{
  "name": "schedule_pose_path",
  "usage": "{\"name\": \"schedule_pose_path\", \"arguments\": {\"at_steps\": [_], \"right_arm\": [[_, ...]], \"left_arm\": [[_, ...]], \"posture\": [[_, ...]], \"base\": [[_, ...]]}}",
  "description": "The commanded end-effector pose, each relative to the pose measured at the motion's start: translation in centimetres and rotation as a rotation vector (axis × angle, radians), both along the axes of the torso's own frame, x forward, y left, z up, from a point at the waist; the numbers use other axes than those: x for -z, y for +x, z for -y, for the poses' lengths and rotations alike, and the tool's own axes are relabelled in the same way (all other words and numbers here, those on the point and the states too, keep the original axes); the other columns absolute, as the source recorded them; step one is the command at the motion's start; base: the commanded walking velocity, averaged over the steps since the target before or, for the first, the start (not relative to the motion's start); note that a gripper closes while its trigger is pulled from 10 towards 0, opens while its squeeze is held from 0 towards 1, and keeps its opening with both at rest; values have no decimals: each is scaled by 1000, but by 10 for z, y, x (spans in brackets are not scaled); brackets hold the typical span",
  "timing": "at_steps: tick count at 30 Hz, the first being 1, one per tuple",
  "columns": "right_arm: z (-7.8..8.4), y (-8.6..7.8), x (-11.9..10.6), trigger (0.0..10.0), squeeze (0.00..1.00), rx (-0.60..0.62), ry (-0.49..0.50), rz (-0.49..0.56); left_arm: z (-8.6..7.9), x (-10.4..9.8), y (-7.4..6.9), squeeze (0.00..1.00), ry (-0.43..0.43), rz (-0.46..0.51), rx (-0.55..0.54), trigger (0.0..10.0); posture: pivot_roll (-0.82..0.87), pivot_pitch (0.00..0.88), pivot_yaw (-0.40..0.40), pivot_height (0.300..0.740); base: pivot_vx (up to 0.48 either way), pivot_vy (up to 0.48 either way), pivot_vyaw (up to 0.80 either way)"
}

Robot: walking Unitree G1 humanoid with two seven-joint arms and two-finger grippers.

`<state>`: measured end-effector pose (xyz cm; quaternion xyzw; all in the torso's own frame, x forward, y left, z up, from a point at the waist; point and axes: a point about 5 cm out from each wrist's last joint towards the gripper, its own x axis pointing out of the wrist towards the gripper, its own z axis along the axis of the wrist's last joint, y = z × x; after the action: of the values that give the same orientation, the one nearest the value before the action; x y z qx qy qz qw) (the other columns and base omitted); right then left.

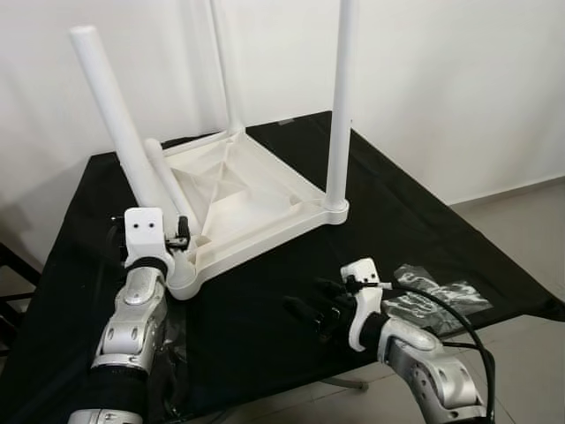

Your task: Building children table

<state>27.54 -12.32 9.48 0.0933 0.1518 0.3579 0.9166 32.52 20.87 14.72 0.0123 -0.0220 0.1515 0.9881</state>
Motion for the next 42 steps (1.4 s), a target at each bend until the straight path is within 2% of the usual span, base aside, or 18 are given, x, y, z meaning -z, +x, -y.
{"name": "schedule_pose_path", "arguments": {"at_steps": [1,6,7,10,12,17,18,20,21,22,23,24,25,26,28,34,41,42], "right_arm": [[-4,0,-2,10000,0,-17,10,10],[-3,0,-2,10000,0,-17,9,9],[-3,0,-2,10000,0,-17,8,10],[-3,0,-2,10000,0,-17,8,10],[-4,0,-2,10000,0,-18,8,10],[-4,0,-2,10000,0,-18,10,10],[-5,0,-2,10000,0,-18,11,10],[-5,0,-2,10000,0,-18,11,10],[-5,0,-2,10000,0,-18,12,10],[-5,0,-2,10000,0,-18,12,10],[-5,0,-2,10000,0,-18,13,9],[-5,0,-2,10000,0,-18,13,9],[-5,0,-2,10000,0,-18,14,9],[-5,0,-2,10000,0,-19,15,9],[-5,0,-3,10000,0,-19,15,10],[-5,0,-3,10000,0,-20,13,12],[-5,0,-3,10000,0,-21,15,12],[-5,0,-3,10000,0,-21,15,12]], "left_arm": [[-28,13,-8,0,-36,-52,-155,10000],[-20,14,-5,0,-63,-42,-130,10000],[-14,14,-4,0,-76,-30,-99,0],[-14,14,-4,0,-76,-30,-99,0],[0,7,0,0,-86,22,9,0],[17,-5,4,0,-63,95,176,0],[29,-11,4,0,-86,132,306,0],[29,-11,4,0,-86,132,306,0],[42,-18,2,0,-81,181,442,0],[42,-18,2,0,-81,181,442,0],[71,-23,-9,0,-2,196,729,0],[71,-23,-9,0,-2,196,729,0],[94,-24,-22,0,47,193,945,0],[108,-25,-30,0,45,198,1060,0],[114,-23,-32,0,47,194,1097,0],[111,-19,-27,0,30,202,1064,0],[107,-17,-24,0,69,194,1030,0],[104,-16,-21,0,67,185,986,1608]], "posture": [[-122,0,41,740],[-125,0,42,740],[-126,0,42,740],[-126,0,42,740],[-125,0,44,740],[-125,0,46,740],[-124,0,46,740],[-124,0,46,740],[-124,0,46,740],[-124,0,46,740],[-120,0,46,740],[-120,0,46,740],[-120,0,46,740],[-123,0,49,740],[-125,0,50,740],[-126,0,48,740],[-121,0,48,740],[-122,0,48,740]], "base": [[0,0,0],[0,0,0],[0,0,0],[0,0,0],[0,0,0],[0,0,0],[0,0,0],[0,0,0],[0,0,0],[0,0,0],[0,0,0],[0,0,0],[0,0,0],[0,0,0],[0,0,0],[0,0,0],[0,0,0],[0,0,0]]}}
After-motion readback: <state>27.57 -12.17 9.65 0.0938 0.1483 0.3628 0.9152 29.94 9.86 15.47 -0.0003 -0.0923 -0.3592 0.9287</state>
